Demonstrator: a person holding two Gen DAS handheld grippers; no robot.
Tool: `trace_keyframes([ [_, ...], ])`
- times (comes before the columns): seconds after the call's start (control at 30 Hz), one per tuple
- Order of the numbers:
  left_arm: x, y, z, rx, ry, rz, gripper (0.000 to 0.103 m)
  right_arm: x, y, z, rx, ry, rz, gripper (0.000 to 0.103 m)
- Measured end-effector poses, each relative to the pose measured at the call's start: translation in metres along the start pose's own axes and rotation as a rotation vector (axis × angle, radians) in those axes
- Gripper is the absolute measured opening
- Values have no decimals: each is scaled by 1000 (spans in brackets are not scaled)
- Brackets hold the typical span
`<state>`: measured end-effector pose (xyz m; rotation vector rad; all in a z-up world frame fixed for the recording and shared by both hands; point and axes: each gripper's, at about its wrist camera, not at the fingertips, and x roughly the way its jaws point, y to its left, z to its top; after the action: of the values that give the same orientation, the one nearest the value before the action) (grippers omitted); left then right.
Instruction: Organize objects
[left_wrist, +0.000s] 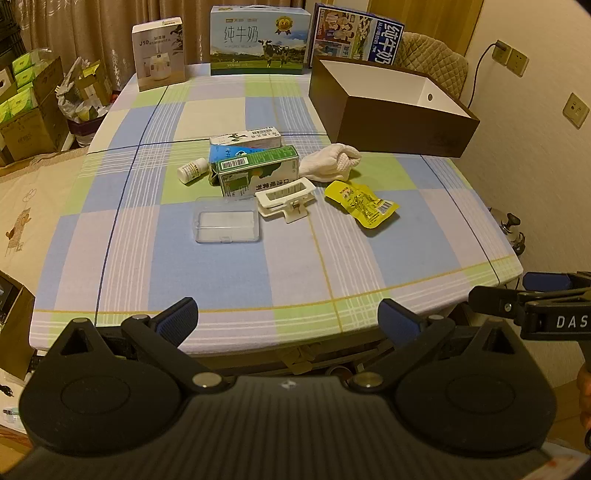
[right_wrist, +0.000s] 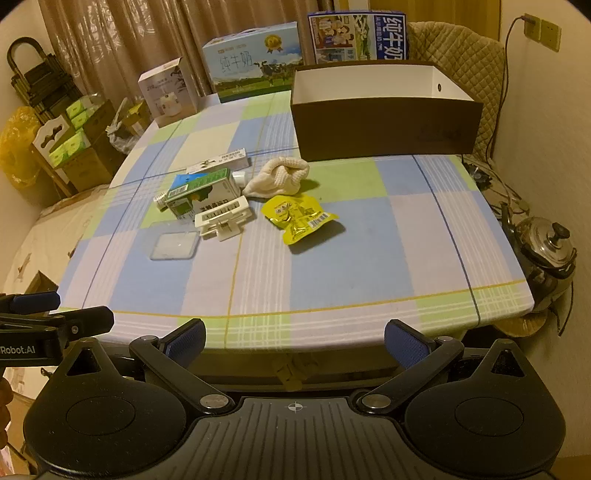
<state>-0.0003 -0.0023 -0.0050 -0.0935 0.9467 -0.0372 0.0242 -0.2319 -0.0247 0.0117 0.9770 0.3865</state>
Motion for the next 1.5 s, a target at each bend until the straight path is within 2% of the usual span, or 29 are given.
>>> trace_keyframes([
  [1.5, 6, 2, 9, 1, 8, 5, 102, 4, -1, 14, -20, 6, 15, 101],
])
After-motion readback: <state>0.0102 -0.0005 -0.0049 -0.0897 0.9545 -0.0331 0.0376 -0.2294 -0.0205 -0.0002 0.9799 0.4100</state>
